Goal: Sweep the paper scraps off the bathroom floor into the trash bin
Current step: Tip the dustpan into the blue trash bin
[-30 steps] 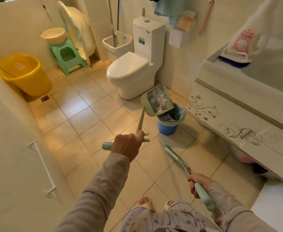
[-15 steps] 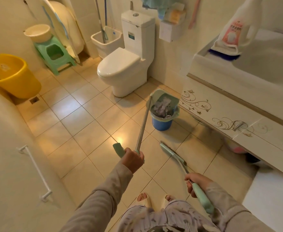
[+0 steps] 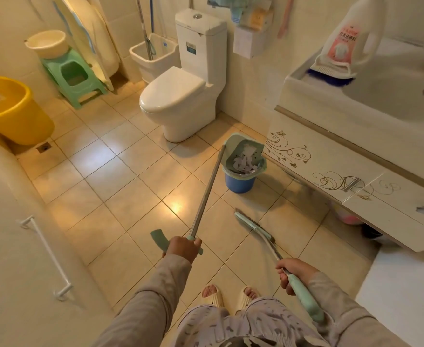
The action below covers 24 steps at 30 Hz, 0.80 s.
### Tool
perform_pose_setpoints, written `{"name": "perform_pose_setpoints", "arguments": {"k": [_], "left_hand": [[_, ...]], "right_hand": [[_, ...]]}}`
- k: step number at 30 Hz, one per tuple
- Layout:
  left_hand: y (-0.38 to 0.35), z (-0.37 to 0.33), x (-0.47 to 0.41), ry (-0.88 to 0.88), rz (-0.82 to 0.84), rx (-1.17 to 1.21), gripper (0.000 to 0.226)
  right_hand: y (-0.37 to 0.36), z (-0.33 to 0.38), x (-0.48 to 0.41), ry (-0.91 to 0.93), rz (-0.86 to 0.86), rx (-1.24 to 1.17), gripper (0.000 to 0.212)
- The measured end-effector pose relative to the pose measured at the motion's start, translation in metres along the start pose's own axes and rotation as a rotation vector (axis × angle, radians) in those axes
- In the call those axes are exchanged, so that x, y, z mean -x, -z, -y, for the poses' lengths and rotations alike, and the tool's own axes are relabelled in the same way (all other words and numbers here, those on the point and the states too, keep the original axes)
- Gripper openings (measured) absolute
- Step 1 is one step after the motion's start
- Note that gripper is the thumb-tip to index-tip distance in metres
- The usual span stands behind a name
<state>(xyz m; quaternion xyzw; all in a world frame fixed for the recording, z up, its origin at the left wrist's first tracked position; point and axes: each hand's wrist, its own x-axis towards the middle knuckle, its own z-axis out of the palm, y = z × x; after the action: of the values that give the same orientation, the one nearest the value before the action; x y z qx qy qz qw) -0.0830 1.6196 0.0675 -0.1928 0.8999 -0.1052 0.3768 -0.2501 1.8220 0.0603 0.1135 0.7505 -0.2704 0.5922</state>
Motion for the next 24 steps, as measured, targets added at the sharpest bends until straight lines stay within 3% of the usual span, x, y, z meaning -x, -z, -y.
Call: {"name": "perform_pose_setpoints", "arguments": {"k": [3,5,10,15,19,24], "left_hand": [[0.005,-0.001,-0.002,0.031,0.042,0.074,0.044],[0.011,-0.003,0.001,0.024,-0.017,0.034,0.04],[0.037,0.009,-0.002,-0.046,-0.129,-0.186,0.031],[0.059,0.053,-0.008,-0.041,-0.198,-0.464,0.04],[0.067,0.066,-0.006,-0.019,-0.227,-0.452,0.038],[0.055,0.041,-0.003,-0.023,-0.217,-0.257,0.034]], "right_hand": [[0.001,0.001,0.0,-0.01,0.007,-0.028,0.031],[0.003,0.002,-0.001,-0.007,0.003,-0.04,0.033],[0.004,0.004,0.001,-0.002,0.015,-0.031,0.036],[0.003,0.007,0.002,-0.004,0.034,0.002,0.036],[0.001,0.008,0.006,-0.014,0.066,-0.03,0.032],[0.0,0.011,0.009,-0.005,0.084,-0.049,0.032]]}}
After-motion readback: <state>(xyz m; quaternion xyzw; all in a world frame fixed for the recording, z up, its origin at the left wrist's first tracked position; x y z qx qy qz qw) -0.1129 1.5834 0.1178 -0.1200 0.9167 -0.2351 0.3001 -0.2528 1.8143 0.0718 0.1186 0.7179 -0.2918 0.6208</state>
